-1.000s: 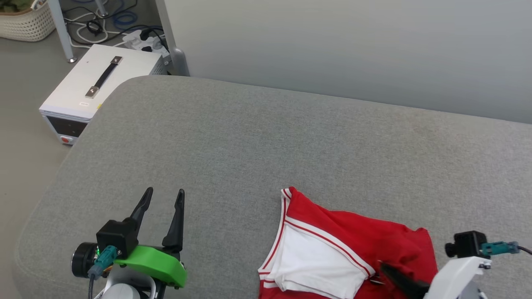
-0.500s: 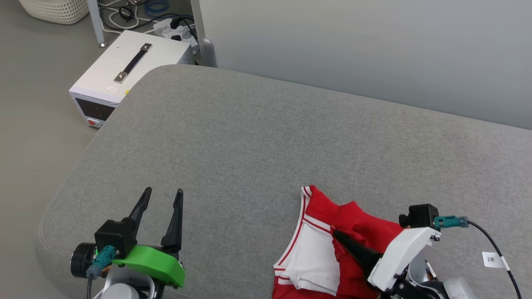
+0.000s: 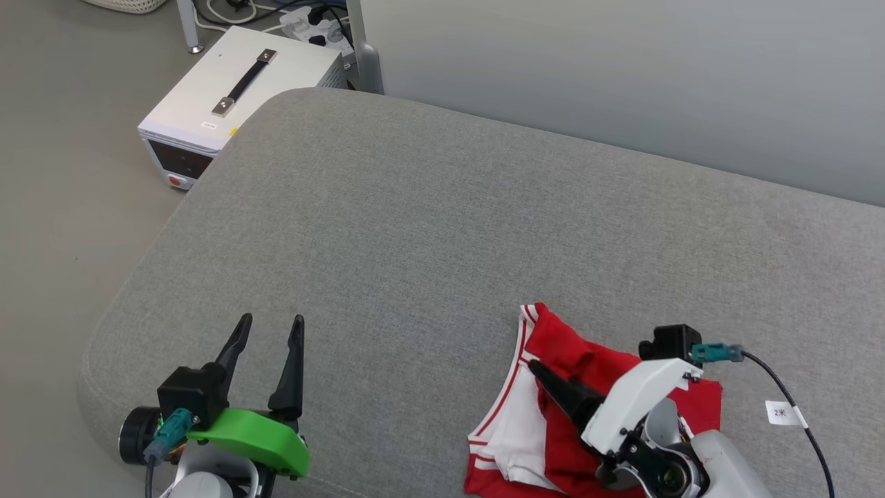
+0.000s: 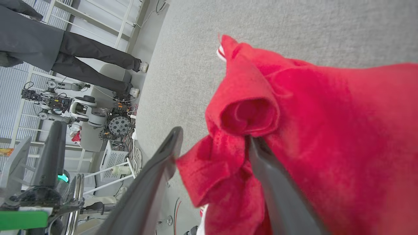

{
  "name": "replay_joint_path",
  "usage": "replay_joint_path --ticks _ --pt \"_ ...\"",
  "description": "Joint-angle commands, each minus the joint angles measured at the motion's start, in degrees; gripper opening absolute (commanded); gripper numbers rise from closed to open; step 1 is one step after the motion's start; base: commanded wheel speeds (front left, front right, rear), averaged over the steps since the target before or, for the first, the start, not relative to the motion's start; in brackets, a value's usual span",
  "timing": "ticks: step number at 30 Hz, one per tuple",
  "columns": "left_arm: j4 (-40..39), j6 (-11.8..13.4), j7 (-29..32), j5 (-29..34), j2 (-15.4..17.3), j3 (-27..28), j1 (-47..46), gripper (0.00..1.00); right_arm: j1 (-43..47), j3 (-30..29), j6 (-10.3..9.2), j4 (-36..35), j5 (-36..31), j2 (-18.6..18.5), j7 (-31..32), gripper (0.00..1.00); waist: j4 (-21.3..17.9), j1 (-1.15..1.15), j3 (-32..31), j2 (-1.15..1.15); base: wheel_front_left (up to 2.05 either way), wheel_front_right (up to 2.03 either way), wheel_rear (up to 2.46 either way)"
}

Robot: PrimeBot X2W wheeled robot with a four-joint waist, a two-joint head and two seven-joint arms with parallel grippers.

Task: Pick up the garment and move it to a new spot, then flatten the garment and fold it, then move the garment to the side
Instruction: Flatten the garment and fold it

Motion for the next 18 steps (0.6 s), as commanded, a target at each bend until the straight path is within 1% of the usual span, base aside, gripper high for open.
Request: replay_joint_path --ticks 1,4,6,11,13,15,18 --pt "0.2 -0.2 -0.3 -0.2 -0.3 0.2 -0.5 1.00 -1.4 1.1 -0.02 0.4 1.3 0.1 -0.9 1.00 0.0 0.00 -0.1 0.00 0.00 0.00 0.00" --pt "0.1 -0.2 -0.3 0.3 -0.3 0.8 -0.4 1.00 -2.7 3.9 -0.02 0.8 5.5 0.1 -1.4 1.00 0.0 0.00 -0.7 0.00 0.00 0.00 0.00" --pt "0.1 -0.2 -0.3 0.3 -0.5 1.1 -0.2 1.00 -3.6 5.2 -0.02 1.1 6.7 0.1 -1.9 1.00 -0.2 0.00 -1.2 0.00 0.00 0.00 0.00" --pt "0.0 -0.2 -0.3 0.1 -0.6 1.1 0.3 1.00 -5.6 6.3 -0.02 2.0 5.7 0.1 -2.6 1.00 -1.1 0.00 -2.6 0.00 0.00 0.00 0.00" --pt "-0.2 -0.2 -0.3 0.1 -0.6 0.9 0.5 1.00 -6.2 5.8 -0.02 1.7 4.1 0.1 -2.9 1.00 -1.6 0.00 -3.0 0.00 0.00 0.00 0.00" --pt "-0.6 -0.2 -0.3 0.0 -0.5 0.8 0.7 1.00 -6.8 5.0 -0.02 0.7 0.6 0.1 -3.1 1.00 -2.3 0.00 -3.3 0.00 0.00 0.00 0.00" --pt "-1.2 -0.2 -0.3 -0.3 -0.5 0.9 0.9 1.00 -7.4 4.2 -0.02 -1.8 -6.4 -2.2 -3.7 1.00 -3.7 0.00 -3.7 0.00 0.00 0.00 0.00"
